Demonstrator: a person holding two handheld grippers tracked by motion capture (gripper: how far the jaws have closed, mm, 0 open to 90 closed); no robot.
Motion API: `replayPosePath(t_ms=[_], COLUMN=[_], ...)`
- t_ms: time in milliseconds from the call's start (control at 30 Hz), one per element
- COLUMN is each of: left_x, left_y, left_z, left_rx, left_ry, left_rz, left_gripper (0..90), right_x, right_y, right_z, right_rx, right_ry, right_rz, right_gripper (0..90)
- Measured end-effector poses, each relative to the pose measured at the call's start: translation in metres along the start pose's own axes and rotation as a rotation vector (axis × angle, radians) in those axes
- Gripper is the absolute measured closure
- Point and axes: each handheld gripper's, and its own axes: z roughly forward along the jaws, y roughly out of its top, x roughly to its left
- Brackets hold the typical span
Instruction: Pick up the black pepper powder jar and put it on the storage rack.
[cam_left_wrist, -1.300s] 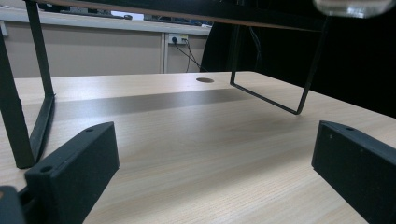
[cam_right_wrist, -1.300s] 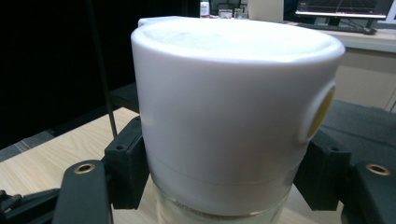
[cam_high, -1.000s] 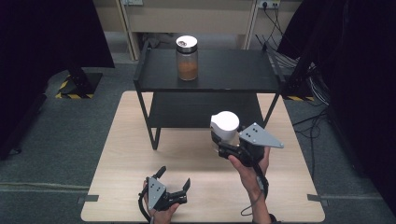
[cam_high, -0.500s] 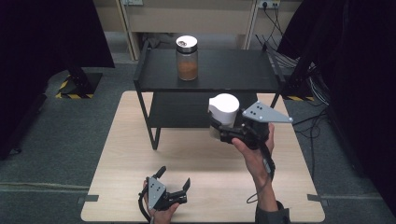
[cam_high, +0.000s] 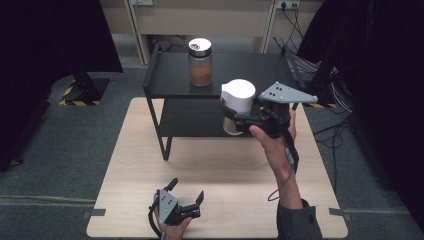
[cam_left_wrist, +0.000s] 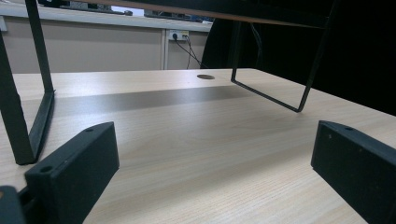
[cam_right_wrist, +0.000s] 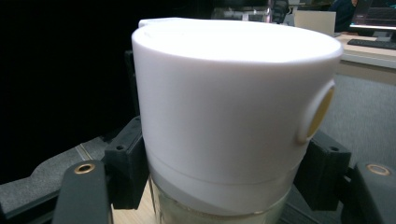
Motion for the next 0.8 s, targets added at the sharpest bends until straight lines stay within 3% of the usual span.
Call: replayPosePath(t_ms=[500,800], left_x=[0.001,0.002], left_y=[0.001,0.001], left_z=[0.0,0.001], left_rx=[0.004,0.007], left_ry=[0.0,-0.003], left_rz=[-0.01,-0.013], left_gripper=[0.1,0.1], right_x=[-0.01,-0.018], right_y=[0.048,0.062], right_z=[0.015,0.031], right_rx=[0.0,-0.003], right_ry=[-0.013,-0.082], right_rz=[0.014,0.041], right_gripper=[30.8,30.8])
